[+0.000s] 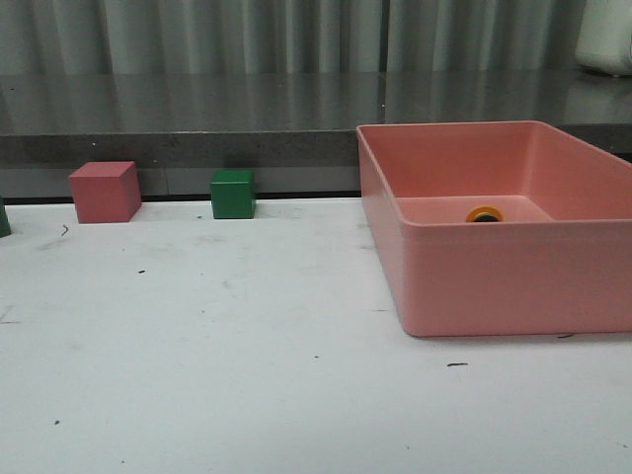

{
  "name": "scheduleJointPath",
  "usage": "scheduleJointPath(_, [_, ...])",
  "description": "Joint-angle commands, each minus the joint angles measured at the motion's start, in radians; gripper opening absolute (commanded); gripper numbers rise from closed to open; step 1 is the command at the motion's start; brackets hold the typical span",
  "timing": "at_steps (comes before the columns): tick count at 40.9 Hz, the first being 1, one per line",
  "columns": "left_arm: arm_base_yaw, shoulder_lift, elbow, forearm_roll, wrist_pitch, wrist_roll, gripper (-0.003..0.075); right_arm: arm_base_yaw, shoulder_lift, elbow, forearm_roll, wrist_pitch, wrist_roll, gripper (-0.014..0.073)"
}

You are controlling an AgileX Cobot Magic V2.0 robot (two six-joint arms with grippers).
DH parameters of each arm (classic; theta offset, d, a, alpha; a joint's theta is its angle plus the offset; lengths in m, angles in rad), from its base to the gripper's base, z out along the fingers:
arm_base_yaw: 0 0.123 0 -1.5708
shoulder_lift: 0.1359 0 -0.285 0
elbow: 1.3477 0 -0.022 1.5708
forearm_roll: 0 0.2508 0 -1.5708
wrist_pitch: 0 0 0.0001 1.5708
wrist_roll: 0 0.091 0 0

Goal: Place and stand button with both arms

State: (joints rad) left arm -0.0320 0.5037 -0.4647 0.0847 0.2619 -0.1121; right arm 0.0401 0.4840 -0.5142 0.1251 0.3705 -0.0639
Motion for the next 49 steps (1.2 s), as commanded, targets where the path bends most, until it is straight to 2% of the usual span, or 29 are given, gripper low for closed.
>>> scheduleJointPath(1, [-0.006, 0.009, -0.036, 0.002, -0.082, -0.008, 0.057, 0.0, 0.019, -0.037, 0.0, -0.088, -0.004, 0.0552])
scheduleJointPath(4, [-0.006, 0.009, -0.036, 0.002, -0.082, -0.008, 0.0708, 0.0, 0.036, -0.037, 0.018, -0.113, -0.004, 0.0658])
scheduleJointPath(9, [-0.006, 0.009, -0.036, 0.002, -0.085, -0.008, 0.0654, 0.0, 0.118, -0.053, 0.072, -0.161, -0.004, 0.0653])
scheduleJointPath(13, [-0.006, 0.009, -0.036, 0.002, -0.085, -0.008, 0.0614, 0.0, 0.269, -0.112, 0.113, -0.165, -0.004, 0.0644])
scheduleJointPath(21, [-0.006, 0.009, -0.036, 0.002, -0.085, -0.008, 0.0546, 0.031, 0.635, -0.337, 0.136, -0.07, -0.004, 0.0644])
scheduleJointPath(29, [-0.006, 0.009, -0.036, 0.002, -0.085, -0.008, 0.053, 0.116, 0.945, -0.587, 0.138, 0.056, -0.003, 0.0644])
scheduleJointPath(39, [-0.006, 0.009, -0.036, 0.002, -0.085, -0.008, 0.053, 0.109, 1.259, -0.902, 0.14, 0.335, 0.077, 0.0643])
scheduleJointPath(49, [-0.006, 0.009, -0.036, 0.002, -0.085, -0.008, 0.053, 0.106, 1.435, -1.022, 0.054, 0.374, 0.202, 0.0643])
